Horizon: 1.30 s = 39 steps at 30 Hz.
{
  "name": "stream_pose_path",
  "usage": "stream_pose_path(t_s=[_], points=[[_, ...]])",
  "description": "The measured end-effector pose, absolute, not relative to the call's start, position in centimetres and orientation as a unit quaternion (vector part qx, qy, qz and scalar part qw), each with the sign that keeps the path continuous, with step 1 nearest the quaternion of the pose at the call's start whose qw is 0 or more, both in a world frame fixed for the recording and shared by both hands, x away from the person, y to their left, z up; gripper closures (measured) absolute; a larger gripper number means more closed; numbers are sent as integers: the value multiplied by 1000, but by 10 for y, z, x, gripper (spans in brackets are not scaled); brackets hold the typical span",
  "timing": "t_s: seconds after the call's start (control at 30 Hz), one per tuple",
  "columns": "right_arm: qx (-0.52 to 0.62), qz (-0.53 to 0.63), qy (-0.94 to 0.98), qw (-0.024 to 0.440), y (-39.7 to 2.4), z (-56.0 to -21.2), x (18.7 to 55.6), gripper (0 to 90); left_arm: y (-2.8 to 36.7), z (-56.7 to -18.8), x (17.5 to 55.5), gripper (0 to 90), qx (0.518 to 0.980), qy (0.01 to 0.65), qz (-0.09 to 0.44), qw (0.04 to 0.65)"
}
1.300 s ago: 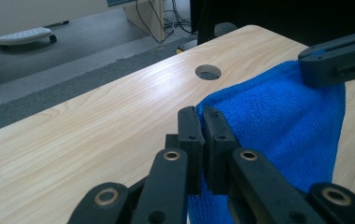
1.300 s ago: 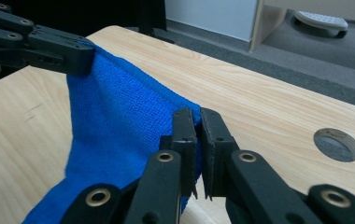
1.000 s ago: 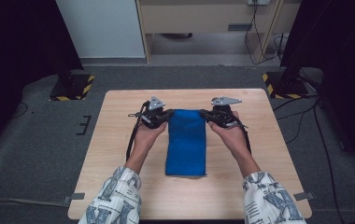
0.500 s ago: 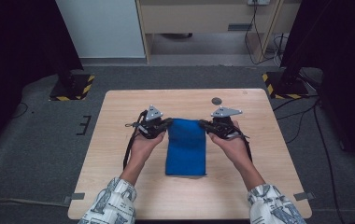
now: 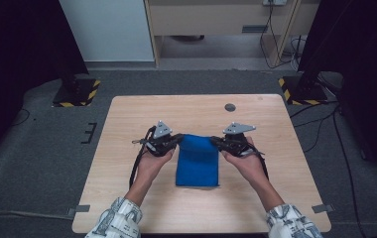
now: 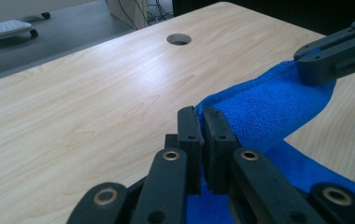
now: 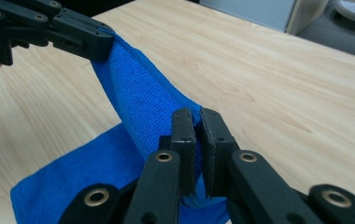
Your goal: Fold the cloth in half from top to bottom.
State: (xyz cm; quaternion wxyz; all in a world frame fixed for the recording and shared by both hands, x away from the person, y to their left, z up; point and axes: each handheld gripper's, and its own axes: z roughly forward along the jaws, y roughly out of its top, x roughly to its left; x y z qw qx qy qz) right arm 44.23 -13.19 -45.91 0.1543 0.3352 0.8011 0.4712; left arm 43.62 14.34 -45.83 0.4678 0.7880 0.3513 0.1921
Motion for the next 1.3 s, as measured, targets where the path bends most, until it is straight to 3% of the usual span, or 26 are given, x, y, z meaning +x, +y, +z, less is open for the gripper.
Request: stream_pose_path(t_s=[1.3], points=[[304, 470, 817, 138, -139, -479, 402, 832, 150, -478, 396, 856, 792, 338, 160, 482]])
